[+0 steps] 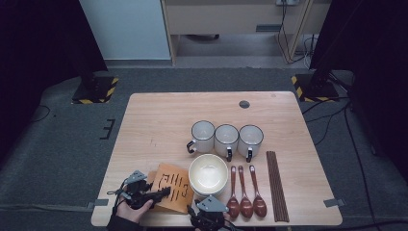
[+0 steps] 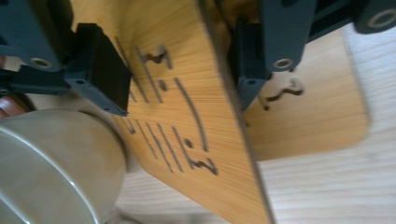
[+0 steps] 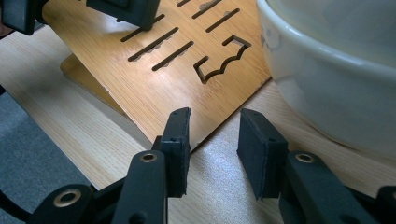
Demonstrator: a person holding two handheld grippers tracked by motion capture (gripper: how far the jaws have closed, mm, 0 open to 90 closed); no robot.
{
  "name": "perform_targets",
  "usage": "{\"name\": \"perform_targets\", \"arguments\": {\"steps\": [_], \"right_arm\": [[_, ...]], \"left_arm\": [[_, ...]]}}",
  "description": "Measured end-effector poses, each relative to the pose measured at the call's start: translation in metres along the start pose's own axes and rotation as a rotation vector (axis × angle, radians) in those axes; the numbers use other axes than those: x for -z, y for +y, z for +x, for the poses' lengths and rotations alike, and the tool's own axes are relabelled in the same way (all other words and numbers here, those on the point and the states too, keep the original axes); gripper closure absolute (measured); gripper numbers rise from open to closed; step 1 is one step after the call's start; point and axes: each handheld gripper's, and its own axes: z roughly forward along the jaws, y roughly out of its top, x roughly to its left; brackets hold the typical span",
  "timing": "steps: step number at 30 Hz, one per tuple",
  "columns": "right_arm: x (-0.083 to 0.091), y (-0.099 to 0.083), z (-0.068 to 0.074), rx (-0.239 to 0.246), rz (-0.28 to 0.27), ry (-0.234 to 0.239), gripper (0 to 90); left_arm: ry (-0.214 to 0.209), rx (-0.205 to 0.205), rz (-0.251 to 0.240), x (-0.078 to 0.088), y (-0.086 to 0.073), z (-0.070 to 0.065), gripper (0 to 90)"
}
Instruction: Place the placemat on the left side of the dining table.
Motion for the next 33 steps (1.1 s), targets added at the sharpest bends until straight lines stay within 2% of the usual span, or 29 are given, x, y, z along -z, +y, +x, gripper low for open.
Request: {"name": "perform_targets", "arguments": {"steps": [3,4,8,12,25,28,33], "right_arm": [[0.0,0.0,0.0,-0.002,0.0,0.002,63.7],[0.0,0.0,0.0,0.003,-0.002,0.0,63.7],[0.0,0.0,0.001,0.0,-0.002,-0.001,63.6],[0.0,-0.001,0.0,-0.002,-0.007,-0.001,61.9],[0.002,-0.002,-0.002,-0.03,-0.011,0.029,54.7],[0.003,-0.002,-0.002,-0.033,-0.012,0.035,53.9],[0.005,-0.002,-0.002,-0.038,-0.015,0.046,52.6]], "left_arm": [[-0.003,0.004,0.021,-0.002,0.002,-0.006,46.9],[0.006,0.001,0.017,-0.002,0.002,-0.007,47.2],[-0.005,0.045,0.004,0.001,0.004,-0.007,53.9],[0.0,0.07,-0.002,0.003,0.006,-0.009,56.8],[-0.014,0.12,-0.023,0.009,0.011,-0.016,68.5],[-0.027,0.16,-0.022,0.011,0.012,-0.018,71.3],[-0.048,0.176,-0.028,0.012,0.014,-0.023,76.5]]}}
